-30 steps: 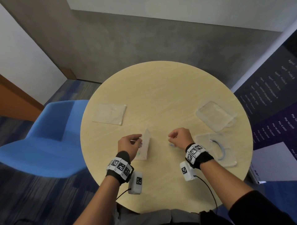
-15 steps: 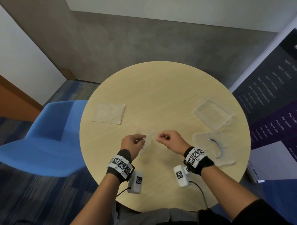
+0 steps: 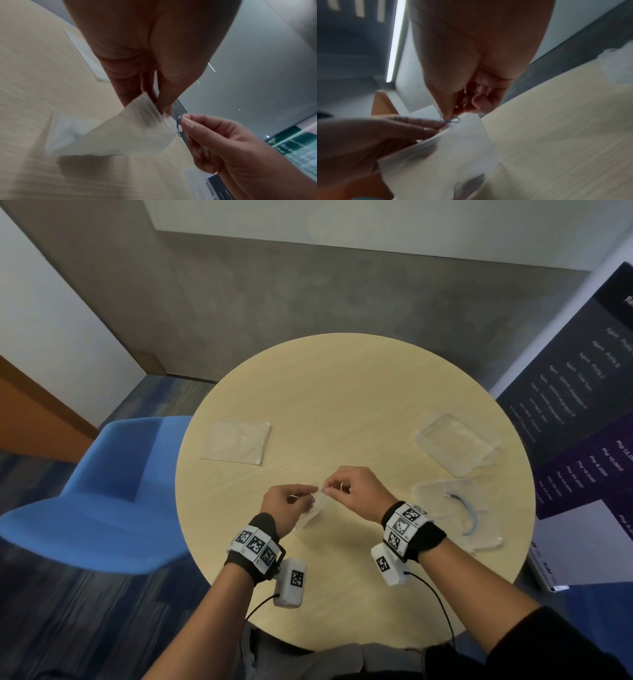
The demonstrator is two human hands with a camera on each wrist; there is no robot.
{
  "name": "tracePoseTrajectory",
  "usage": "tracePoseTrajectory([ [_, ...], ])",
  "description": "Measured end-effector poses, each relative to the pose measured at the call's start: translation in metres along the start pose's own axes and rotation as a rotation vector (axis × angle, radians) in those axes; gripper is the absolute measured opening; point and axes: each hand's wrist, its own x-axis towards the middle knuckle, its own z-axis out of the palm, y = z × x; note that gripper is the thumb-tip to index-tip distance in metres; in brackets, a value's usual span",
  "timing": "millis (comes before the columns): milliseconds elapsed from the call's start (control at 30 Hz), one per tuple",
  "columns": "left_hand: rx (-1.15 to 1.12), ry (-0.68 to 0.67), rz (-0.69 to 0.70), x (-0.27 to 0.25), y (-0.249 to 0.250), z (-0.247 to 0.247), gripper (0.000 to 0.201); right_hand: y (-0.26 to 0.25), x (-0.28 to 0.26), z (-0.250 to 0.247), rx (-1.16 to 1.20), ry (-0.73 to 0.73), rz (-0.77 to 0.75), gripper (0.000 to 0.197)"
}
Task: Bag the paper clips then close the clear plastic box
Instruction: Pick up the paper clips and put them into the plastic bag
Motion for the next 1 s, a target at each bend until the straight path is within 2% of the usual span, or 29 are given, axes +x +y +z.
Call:
tracePoseTrajectory([
  [100, 0.019, -0.01, 0.022, -0.002, 0.0, 0.0, 0.021, -0.004, -0.002, 0.008, -0.155, -0.038, -0.1, 0.011],
  [200, 0.027, -0.007, 0.025, -0.005, -0.001, -0.002, 0.022, -0.004, -0.005, 0.008, -0.224, -0.019, -0.083, 0.011],
  [300, -0.005, 0.003, 0.024, -0.006, -0.003, -0.007, 0.022, -0.001, -0.008, 0.001, -0.05, 0.07, -0.023, 0.02],
  [367, -0.029, 0.004, 0.037, -0.008, -0.004, -0.011, 0.024, 0.001, -0.011, -0.003, 0.074, 0.067, 0.044, 0.028],
  [466, -0.019, -0.005, 0.067, -0.011, -0.003, -0.015, 0.024, 0.002, -0.014, 0.0, 0.151, 0.04, 0.104, 0.011],
  [633, 0.062, 0.028, 0.139, -0.013, -0.003, -0.019, 0.023, -0.004, -0.011, 0.004, 0.351, 0.06, 0.184, 0.012],
  [800, 0.193, 0.066, 0.331, -0.016, 0.01, -0.02, 0.026, -0.019, -0.009, -0.001, 0.371, 0.004, 0.161, 0.012],
  [1000, 0.271, 0.078, 0.407, -0.008, 0.017, -0.013, 0.016, -0.018, -0.011, -0.006, 0.303, 0.034, 0.136, 0.01],
])
